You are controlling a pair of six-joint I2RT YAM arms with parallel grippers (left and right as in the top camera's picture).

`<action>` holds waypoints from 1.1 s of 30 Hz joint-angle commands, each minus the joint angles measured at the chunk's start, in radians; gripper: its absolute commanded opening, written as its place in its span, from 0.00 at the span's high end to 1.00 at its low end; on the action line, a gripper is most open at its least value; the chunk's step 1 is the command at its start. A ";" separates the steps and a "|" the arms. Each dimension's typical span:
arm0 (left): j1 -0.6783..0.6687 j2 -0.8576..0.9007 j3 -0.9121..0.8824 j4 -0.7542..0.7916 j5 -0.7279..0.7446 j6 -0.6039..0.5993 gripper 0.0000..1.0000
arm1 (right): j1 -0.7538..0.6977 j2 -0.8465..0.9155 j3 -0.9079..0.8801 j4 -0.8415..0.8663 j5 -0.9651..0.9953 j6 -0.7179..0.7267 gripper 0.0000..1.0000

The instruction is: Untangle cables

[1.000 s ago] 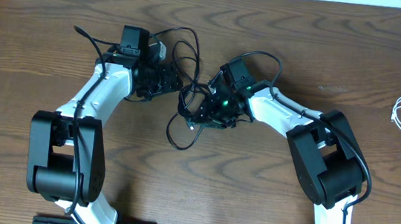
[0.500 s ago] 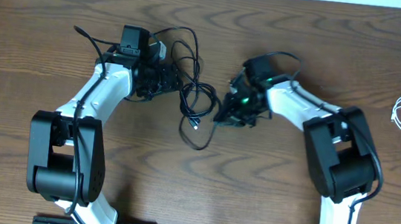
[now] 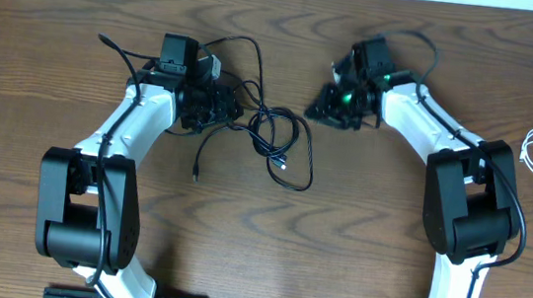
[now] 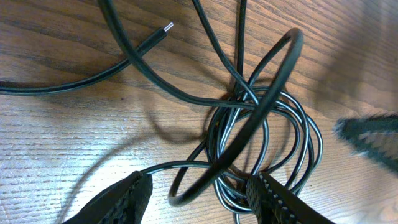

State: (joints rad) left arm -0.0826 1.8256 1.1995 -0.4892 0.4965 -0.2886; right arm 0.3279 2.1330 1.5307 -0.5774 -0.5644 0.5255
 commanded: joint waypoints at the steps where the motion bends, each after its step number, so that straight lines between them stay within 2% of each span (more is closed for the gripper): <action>1: -0.004 0.007 -0.007 0.002 0.009 -0.005 0.46 | 0.031 0.005 0.031 -0.011 0.020 -0.014 0.54; 3: -0.004 0.007 -0.007 0.002 0.009 -0.005 0.46 | 0.049 0.005 0.031 -0.047 0.020 -0.015 0.41; 8: -0.004 0.007 -0.007 0.002 0.008 -0.005 0.46 | 0.086 0.005 0.031 -0.163 -0.058 -0.017 0.30; 11: -0.004 0.007 -0.007 0.002 0.009 -0.005 0.46 | 0.099 0.005 0.031 -0.167 -0.175 -0.018 0.16; 14: -0.004 0.007 -0.007 0.002 0.009 -0.005 0.46 | 0.102 0.005 0.031 -0.167 -0.272 -0.018 0.09; 16: -0.004 0.007 -0.007 0.002 0.009 -0.005 0.46 | 0.103 0.005 0.031 -0.174 -0.280 -0.018 0.10; 22: -0.004 0.007 -0.007 0.002 0.009 -0.005 0.46 | 0.114 0.005 0.031 -0.159 -0.264 0.034 0.50; 24: -0.004 0.007 -0.007 0.002 0.008 -0.005 0.46 | 0.122 0.005 0.031 -0.174 -0.224 0.106 0.57; 26: -0.004 0.007 -0.007 0.002 0.008 -0.005 0.46 | 0.132 0.005 0.031 -0.210 -0.171 0.183 0.51; 30: -0.004 0.007 -0.007 0.002 0.009 -0.005 0.46 | 0.144 0.005 0.031 -0.274 -0.031 0.257 0.22; 31: -0.004 0.007 -0.007 0.002 0.008 -0.005 0.46 | 0.145 0.005 0.031 -0.287 -0.007 0.272 0.17; 33: -0.004 0.007 -0.007 0.002 0.008 -0.005 0.46 | 0.147 0.005 0.031 -0.303 0.009 0.292 0.14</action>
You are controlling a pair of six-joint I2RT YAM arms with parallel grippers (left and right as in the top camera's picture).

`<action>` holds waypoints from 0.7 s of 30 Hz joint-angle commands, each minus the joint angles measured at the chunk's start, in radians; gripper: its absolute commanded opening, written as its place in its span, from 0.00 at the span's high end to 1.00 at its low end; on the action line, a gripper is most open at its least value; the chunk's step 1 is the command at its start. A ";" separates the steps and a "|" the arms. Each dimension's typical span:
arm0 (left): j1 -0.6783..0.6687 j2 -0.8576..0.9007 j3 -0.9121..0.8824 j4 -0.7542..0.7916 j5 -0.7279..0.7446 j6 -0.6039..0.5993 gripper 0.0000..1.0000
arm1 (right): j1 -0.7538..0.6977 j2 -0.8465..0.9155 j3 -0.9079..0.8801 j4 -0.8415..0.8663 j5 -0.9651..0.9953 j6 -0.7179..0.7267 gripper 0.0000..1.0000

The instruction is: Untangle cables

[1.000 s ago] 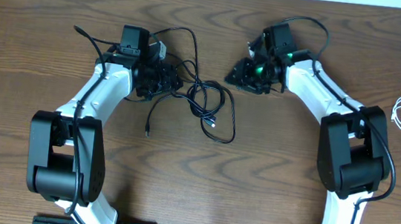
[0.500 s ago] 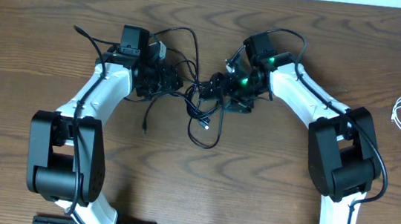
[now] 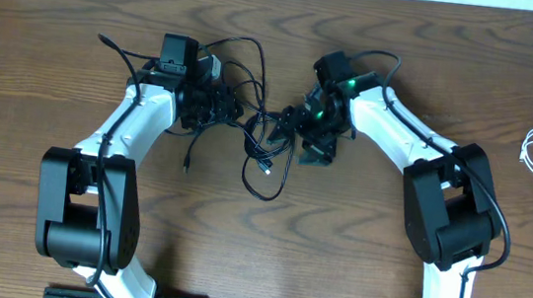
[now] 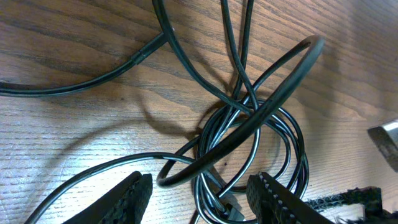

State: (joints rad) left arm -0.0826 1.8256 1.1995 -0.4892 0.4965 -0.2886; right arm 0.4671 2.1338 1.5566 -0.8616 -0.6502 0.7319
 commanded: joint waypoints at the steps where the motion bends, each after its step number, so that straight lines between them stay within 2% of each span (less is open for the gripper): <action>1: -0.004 0.007 -0.007 0.002 0.009 -0.005 0.46 | 0.009 0.004 0.005 -0.019 0.078 0.095 0.13; 6: -0.004 0.007 -0.007 0.002 0.008 -0.005 0.46 | 0.011 0.004 0.005 0.035 -0.146 0.151 0.17; 8: -0.004 0.007 -0.007 0.002 0.008 -0.005 0.46 | 0.011 0.004 0.005 0.036 -0.152 0.214 0.24; 12: -0.004 0.007 -0.007 0.002 0.008 -0.005 0.46 | 0.014 0.004 0.005 0.039 -0.045 0.241 0.36; 21: -0.004 0.007 -0.007 0.002 0.009 -0.005 0.46 | 0.070 0.004 0.005 0.043 0.211 0.398 0.43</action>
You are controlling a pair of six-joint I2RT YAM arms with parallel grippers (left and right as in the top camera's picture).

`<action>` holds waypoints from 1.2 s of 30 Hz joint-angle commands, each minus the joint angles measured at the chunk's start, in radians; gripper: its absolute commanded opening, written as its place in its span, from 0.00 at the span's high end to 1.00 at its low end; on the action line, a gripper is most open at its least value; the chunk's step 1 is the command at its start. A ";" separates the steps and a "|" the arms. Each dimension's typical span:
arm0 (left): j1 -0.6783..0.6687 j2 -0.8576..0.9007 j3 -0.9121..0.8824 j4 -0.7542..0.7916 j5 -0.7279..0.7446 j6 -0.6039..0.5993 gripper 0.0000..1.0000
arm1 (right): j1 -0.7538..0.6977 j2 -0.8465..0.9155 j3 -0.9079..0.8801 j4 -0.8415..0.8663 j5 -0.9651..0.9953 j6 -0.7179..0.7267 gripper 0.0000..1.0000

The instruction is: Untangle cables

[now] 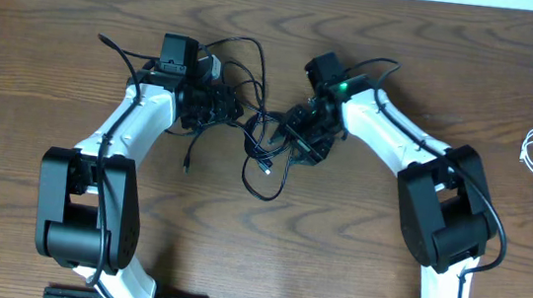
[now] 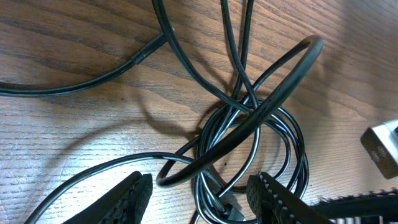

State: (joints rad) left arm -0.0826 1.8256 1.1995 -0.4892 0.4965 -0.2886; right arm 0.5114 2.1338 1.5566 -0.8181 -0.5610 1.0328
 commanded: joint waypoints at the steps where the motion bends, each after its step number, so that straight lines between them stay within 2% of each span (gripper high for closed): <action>1: -0.004 0.007 -0.007 0.002 0.008 -0.005 0.46 | 0.032 0.004 0.005 0.000 0.147 0.117 0.44; 3: -0.004 0.007 -0.007 0.002 0.009 -0.005 0.46 | 0.046 0.005 0.004 0.000 0.206 0.171 0.52; 7: -0.004 0.007 -0.007 0.001 0.009 -0.005 0.46 | 0.065 0.006 0.000 0.045 0.277 0.209 0.57; 14: -0.004 0.007 -0.007 0.001 0.009 -0.031 0.46 | 0.087 0.006 -0.001 0.139 0.316 0.214 0.57; 21: -0.004 0.007 -0.007 0.001 0.041 -0.032 0.46 | 0.114 0.006 -0.001 0.142 0.317 0.230 0.58; 24: -0.004 0.007 -0.006 0.002 0.097 -0.031 0.52 | 0.126 0.006 -0.001 0.142 0.328 0.230 0.59; 27: -0.004 0.007 -0.006 0.018 0.136 -0.031 0.53 | 0.137 0.006 -0.001 0.142 0.380 0.229 0.69; 30: -0.004 0.007 -0.006 0.027 0.149 -0.031 0.52 | 0.143 0.006 -0.001 0.137 0.428 0.192 0.96; 31: -0.004 0.007 -0.006 0.027 0.149 -0.031 0.53 | 0.143 0.006 -0.001 0.134 0.441 0.167 0.99; 36: -0.004 0.003 -0.006 0.027 0.148 -0.031 0.52 | 0.139 0.006 -0.001 0.132 0.519 0.063 0.99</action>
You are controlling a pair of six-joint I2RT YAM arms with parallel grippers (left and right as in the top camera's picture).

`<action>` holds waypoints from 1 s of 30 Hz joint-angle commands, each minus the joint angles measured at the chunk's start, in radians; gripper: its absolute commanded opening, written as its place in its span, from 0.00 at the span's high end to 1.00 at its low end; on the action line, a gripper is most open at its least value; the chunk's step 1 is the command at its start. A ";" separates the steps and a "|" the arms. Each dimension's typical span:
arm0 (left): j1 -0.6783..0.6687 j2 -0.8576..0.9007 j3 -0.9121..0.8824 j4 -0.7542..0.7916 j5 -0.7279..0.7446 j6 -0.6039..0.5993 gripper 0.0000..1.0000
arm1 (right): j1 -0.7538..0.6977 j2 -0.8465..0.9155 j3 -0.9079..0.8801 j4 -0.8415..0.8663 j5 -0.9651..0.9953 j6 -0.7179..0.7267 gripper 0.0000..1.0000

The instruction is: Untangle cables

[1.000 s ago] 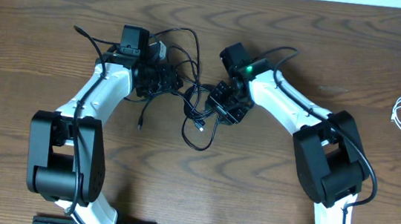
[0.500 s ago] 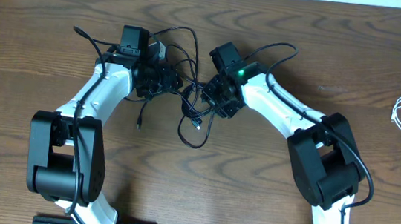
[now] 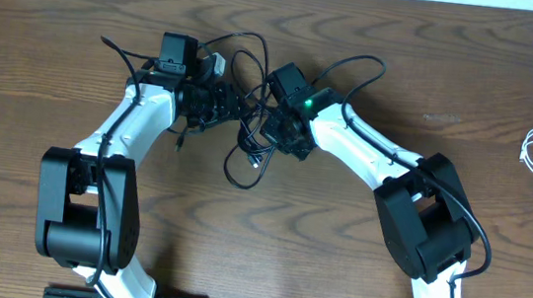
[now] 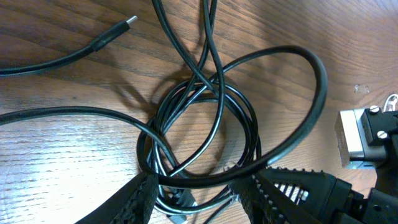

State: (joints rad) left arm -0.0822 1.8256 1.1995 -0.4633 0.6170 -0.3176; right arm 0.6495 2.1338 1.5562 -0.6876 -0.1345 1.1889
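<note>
A tangle of black cables (image 3: 248, 137) lies at the middle back of the wooden table, between my two grippers. In the left wrist view it is a coil of thin cable (image 4: 199, 130) with a thicker loop (image 4: 314, 87) arching over it and a plug end (image 4: 127, 23) at the top left. My left gripper (image 3: 220, 104) is open, and the thick loop crosses between its fingertips (image 4: 142, 198). My right gripper (image 3: 270, 130) is pressed into the tangle from the right. Its silver block (image 4: 357, 140) shows close by, but its jaws are hidden among the cables.
A small coiled white cable lies apart at the far right of the table. Loose black cable ends loop toward the table's back edge behind both grippers. The arm bases stand at the front.
My right gripper has moved left into the tangle, and the cables have shifted left with it, up against my left gripper. The thick loop now lies between the open left fingers, and a plug end shows.
At first my right gripper was clear of the tangle, to its right, with the left gripper open at the tangle's left. Then the right gripper was at the tangle's right edge and the loops had shifted left. Now both grippers meet over the bunched cables.
</note>
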 commanded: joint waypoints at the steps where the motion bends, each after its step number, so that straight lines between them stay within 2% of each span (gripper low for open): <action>1: -0.004 -0.001 -0.006 0.000 0.028 -0.002 0.52 | -0.002 0.006 0.000 0.009 0.099 -0.124 0.99; 6: -0.004 -0.032 -0.006 -0.026 0.030 -0.032 0.50 | -0.010 0.006 0.000 0.091 0.097 -0.338 0.99; 10: -0.004 -0.079 -0.006 -0.056 0.029 -0.033 0.49 | -0.005 0.006 0.000 0.189 0.086 -0.631 0.99; 15: -0.004 -0.142 -0.006 -0.075 -0.010 -0.040 0.49 | -0.008 0.006 0.000 0.227 0.092 -0.833 0.99; 16: -0.004 -0.150 -0.006 -0.077 -0.048 -0.046 0.48 | -0.008 0.006 0.000 0.225 0.091 -0.838 0.99; 20: -0.004 -0.150 -0.006 -0.081 -0.147 -0.048 0.49 | -0.006 0.006 0.000 0.234 0.087 -0.836 0.87; 22: -0.004 -0.145 -0.006 -0.082 -0.158 -0.064 0.51 | -0.006 0.006 0.000 0.249 0.087 -0.804 0.87; 25: -0.004 -0.134 -0.007 -0.082 -0.159 -0.095 0.65 | -0.009 0.006 0.000 0.251 0.088 -0.763 0.85; 28: -0.004 -0.112 -0.007 -0.088 -0.159 -0.144 0.66 | -0.009 0.006 0.000 0.250 0.088 -0.763 0.78; 30: -0.004 -0.090 -0.007 -0.094 -0.159 -0.177 0.66 | -0.009 0.006 0.000 0.250 0.088 -0.763 0.78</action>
State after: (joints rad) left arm -0.0845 1.6985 1.1995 -0.5480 0.4828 -0.4335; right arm 0.6426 2.1338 1.5558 -0.4397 -0.0544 0.4202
